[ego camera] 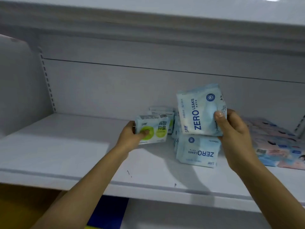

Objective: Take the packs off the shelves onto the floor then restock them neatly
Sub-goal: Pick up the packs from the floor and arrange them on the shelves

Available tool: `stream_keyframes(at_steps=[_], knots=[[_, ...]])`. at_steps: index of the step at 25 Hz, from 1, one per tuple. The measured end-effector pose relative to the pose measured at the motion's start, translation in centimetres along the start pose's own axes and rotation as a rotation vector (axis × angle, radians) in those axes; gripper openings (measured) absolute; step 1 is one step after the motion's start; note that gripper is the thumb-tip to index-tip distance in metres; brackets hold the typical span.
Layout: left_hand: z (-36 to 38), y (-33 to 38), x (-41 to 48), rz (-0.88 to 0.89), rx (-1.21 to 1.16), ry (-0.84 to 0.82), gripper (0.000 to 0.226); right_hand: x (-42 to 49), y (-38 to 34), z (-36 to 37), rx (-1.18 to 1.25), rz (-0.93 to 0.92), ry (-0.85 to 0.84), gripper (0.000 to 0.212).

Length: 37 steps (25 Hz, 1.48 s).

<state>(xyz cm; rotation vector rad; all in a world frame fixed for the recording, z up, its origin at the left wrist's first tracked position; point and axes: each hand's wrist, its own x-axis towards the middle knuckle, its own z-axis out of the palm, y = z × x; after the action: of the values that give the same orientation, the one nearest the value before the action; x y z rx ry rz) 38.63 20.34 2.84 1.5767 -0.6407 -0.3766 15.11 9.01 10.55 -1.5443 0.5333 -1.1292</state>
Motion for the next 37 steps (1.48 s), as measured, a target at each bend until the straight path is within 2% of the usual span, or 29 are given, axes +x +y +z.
stream_keyframes(at_steps=[2,4,6,8,12,13,15,16,17,19,21,23,26,30,33,35,37], knots=[[0.8,-1.4,3.4,-0.023,0.026,-0.098,0.045,1.7,0.7,1.2,-0.049,-0.064,0.008,0.009],[1.7,-2.6,6.0,-0.01,0.148,-0.156,0.051,2.9,1.3,2.5,-0.065,-0.105,-0.015,0.009],[2.2,-3.3,7.7,0.052,0.253,-0.146,0.053,4.2,1.9,4.0,-0.109,-0.155,-0.037,0.011],[2.3,-4.0,9.0,0.101,0.259,-0.075,0.055,5.7,2.5,5.5,-0.212,-0.215,-0.075,0.013],[2.1,-4.1,10.0,-0.006,0.066,-0.027,0.018,7.9,4.3,7.9,-0.533,-0.191,-0.307,0.016],[1.8,-3.8,10.3,-0.066,-0.086,-0.003,0.019,8.0,5.0,8.2,-0.681,-0.177,-0.37,0.014],[1.5,-2.8,10.4,-0.179,-0.37,0.047,0.041,8.1,6.8,8.8,-1.097,-0.204,-0.46,0.023],[1.4,-2.8,10.3,-0.151,-0.411,0.064,0.047,8.0,7.5,9.1,-1.251,-0.272,-0.451,0.03],[1.5,-2.8,10.0,-0.072,-0.383,0.046,0.049,7.8,8.1,9.3,-1.306,-0.368,-0.398,0.034],[2.0,-3.5,9.0,0.149,-0.195,-0.1,0.063,7.6,8.3,9.2,-1.219,-0.566,-0.196,0.033],[2.7,-4.3,8.3,0.227,-0.107,-0.267,0.094,7.4,8.4,7.8,-1.107,-0.743,0.037,0.025],[3.1,-4.9,8.7,0.265,-0.014,-0.26,0.108,6.9,8.8,5.9,-1.038,-0.815,0.181,0.018],[3.1,-5.0,8.9,0.3,0.067,-0.135,0.096,5.6,10.7,4.2,-1.005,-0.812,0.269,0.022],[3.7,-4.6,8.4,0.416,0.267,0.054,0.081,5.0,12.2,3.7,-0.998,-0.851,0.258,0.024],[4.1,-4.3,7.8,0.42,0.321,0.126,0.075,4.5,12.4,3.7,-1.02,-0.929,0.26,0.025],[3.9,-4.0,7.5,0.539,0.403,0.191,0.076,4.3,12.6,3.8,-1.058,-0.922,0.265,0.03],[3.7,-3.9,7.5,0.761,0.628,0.198,0.073,4.3,12.6,4.0,-1.101,-0.886,0.274,0.037]])
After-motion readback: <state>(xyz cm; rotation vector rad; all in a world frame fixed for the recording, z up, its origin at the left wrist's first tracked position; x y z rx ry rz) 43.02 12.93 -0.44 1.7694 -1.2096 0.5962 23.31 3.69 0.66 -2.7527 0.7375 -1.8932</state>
